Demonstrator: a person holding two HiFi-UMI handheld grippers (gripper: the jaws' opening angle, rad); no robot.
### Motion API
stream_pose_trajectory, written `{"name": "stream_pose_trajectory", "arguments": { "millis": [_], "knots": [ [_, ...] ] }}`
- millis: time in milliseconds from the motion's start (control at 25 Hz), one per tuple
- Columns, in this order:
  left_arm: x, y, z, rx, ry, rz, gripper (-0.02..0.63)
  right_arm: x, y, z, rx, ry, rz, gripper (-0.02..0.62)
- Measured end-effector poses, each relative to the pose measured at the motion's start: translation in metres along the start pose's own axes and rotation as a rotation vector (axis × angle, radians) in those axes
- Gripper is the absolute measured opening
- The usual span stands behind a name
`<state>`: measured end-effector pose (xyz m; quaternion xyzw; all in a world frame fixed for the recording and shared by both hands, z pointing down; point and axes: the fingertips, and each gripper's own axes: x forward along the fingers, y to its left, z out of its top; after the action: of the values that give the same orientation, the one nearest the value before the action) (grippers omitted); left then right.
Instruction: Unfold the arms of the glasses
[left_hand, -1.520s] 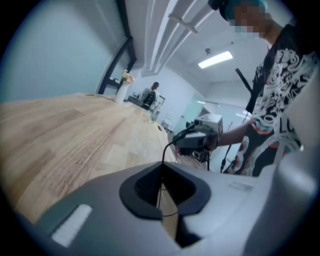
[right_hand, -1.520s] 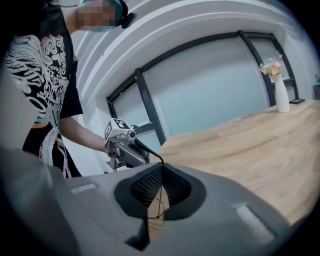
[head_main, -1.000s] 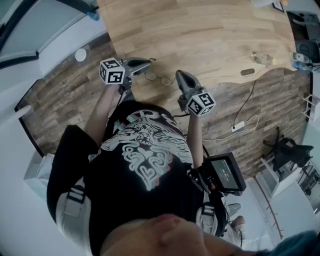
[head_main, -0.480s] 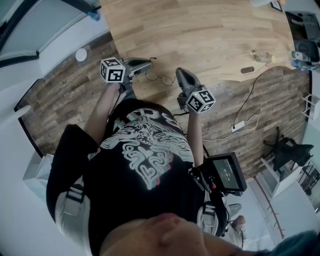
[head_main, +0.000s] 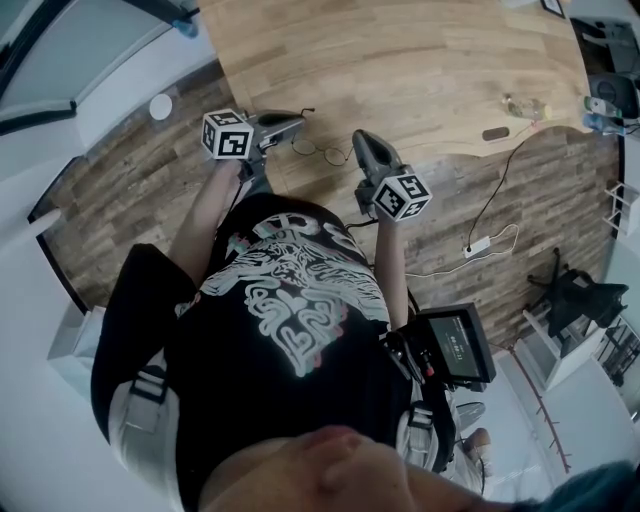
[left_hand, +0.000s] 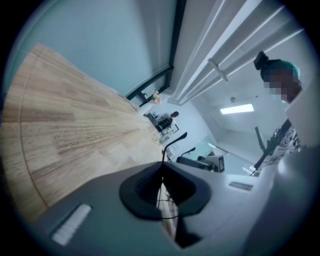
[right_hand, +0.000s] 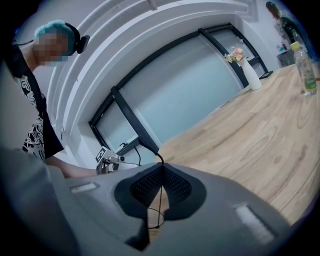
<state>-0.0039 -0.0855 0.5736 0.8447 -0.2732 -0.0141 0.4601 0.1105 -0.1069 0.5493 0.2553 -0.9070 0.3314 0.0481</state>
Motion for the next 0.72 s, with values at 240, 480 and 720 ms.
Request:
{"name": "stream_pose_trajectory", "arguments": {
  "millis": [240,480,720],
  "knots": [
    [0.006,0.004,0.004,0.001,0.020,0.027,-0.011,0.003,-0.007,0.001,-0.015,0.003,-0.042,-0.002],
    [0.007,0.013,-0.002,-0.007,0.049,0.061,-0.011,0.006,-0.010,-0.008,-0.004,0.028,-0.072,-0.002],
    [0.006,0.019,0.002,0.015,0.050,0.100,-0.011,0.014,-0.012,-0.007,-0.012,0.049,-0.064,-0.002]
  ]
}}
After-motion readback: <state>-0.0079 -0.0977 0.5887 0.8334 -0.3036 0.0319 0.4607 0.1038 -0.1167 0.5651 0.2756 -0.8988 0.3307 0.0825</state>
